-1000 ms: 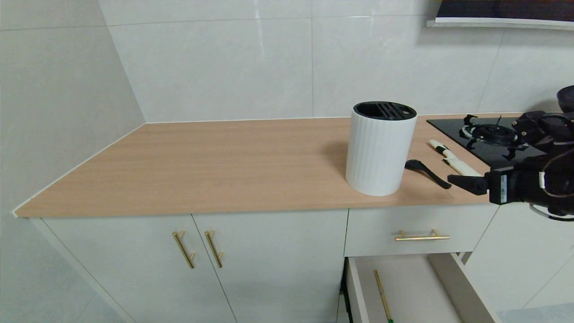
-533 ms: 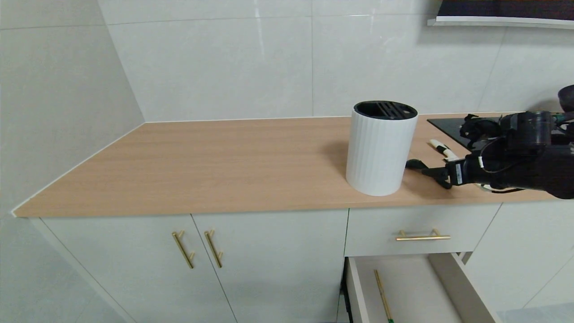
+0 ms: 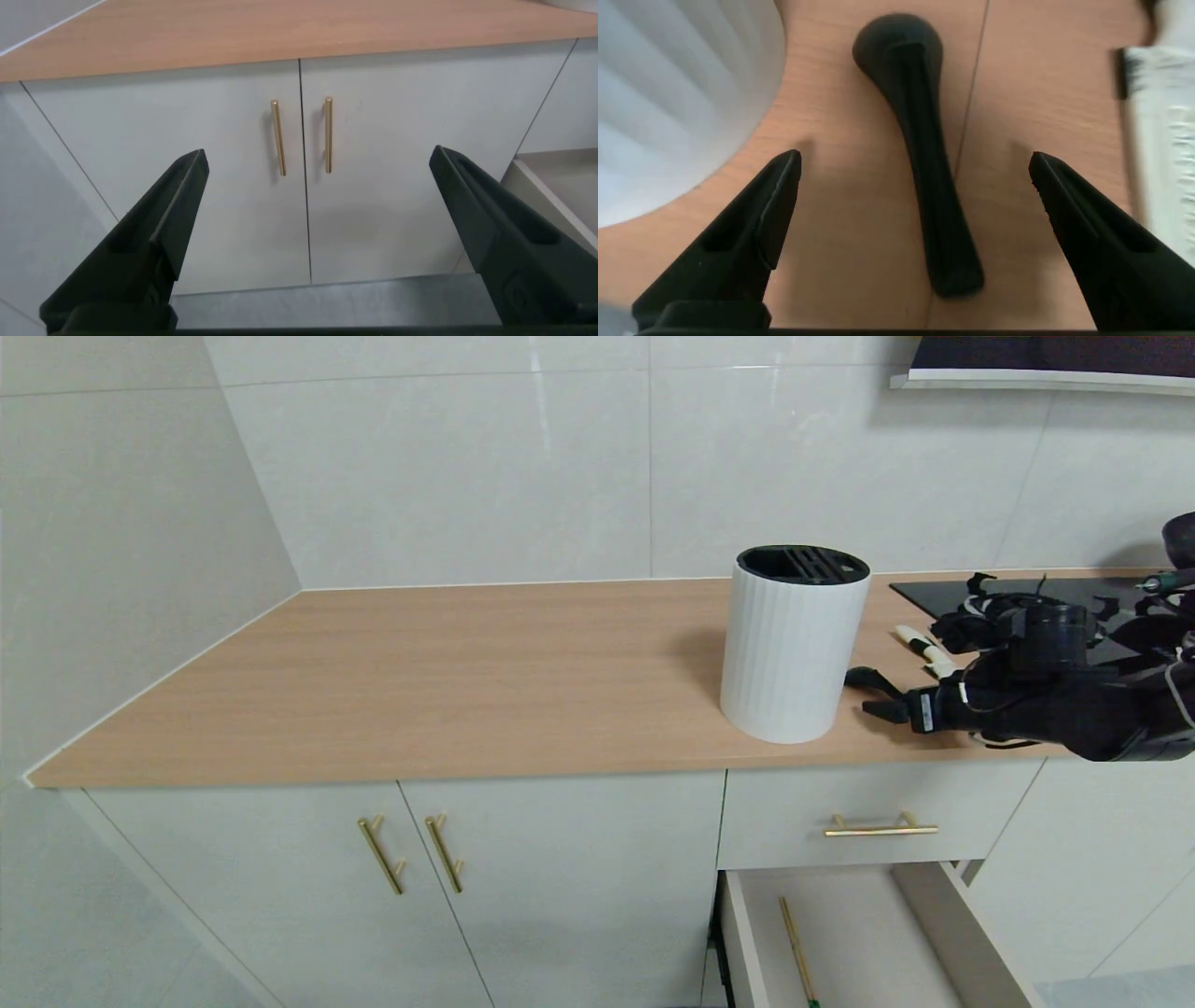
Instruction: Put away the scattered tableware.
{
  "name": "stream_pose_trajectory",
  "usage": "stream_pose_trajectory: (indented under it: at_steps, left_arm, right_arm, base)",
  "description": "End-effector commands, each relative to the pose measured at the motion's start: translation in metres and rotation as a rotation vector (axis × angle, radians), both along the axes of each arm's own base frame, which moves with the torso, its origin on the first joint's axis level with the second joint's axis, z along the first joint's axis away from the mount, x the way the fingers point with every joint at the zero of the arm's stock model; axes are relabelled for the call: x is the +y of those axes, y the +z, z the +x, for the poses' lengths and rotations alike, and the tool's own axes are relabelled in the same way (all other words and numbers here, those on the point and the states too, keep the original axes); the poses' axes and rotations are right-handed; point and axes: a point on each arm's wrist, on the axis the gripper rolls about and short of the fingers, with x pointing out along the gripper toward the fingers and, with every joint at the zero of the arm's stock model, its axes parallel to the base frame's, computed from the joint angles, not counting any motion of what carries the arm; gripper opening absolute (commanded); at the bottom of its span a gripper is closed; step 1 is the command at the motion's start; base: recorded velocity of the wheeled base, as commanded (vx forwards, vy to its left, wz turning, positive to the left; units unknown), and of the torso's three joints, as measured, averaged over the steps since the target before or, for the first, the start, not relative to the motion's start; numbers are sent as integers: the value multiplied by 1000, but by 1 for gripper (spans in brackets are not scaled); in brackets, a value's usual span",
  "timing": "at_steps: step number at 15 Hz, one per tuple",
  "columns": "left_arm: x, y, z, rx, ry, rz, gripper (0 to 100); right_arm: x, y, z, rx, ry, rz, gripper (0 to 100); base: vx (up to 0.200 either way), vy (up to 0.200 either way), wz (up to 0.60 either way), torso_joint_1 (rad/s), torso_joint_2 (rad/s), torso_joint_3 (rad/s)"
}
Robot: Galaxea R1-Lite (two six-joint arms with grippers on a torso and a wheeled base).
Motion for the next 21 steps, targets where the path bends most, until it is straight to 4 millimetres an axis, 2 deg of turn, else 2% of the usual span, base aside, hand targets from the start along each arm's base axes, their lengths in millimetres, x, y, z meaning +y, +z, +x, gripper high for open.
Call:
stream_pose_trajectory:
  at_steps: [1,5,6,8,14,17,19,21]
  left_arm:
    - [0,0,0,-1,0,0,100]
    - [0,0,0,1,0,0,100]
    - [0,0,0,-1,0,0,100]
    - [0,0,0,-1,0,1,100]
    - [0,0,0,-1,0,0,100]
    - [0,0,0,1,0,1,100]
    - [0,0,0,-1,0,0,100]
    - [0,0,0,-1,0,0,100]
  right_arm:
    - [-2,-8,4,16,1,3,100]
    - [-2,-6,5,7,1,3,100]
    - [-2,-7,5,8,1,4,0]
    - [-3,-12,8,16,0,3,0]
    - [-2,-7,7,5,-7,7,0]
    - [0,23,-8,-36,-41,43,0]
    - [1,63,-55,-14,-79,100,0]
    - [4,84,-103,43,-97,133,0]
  base:
    - [0,0,0,0,0,0]
    - [0,0,0,0,0,0]
    - [0,0,0,0,0,0]
    - [0,0,0,0,0,0]
    - [0,0,0,0,0,0]
    - [0,0,0,0,0,0]
    - [0,0,0,0,0,0]
    - [0,0,0,0,0,0]
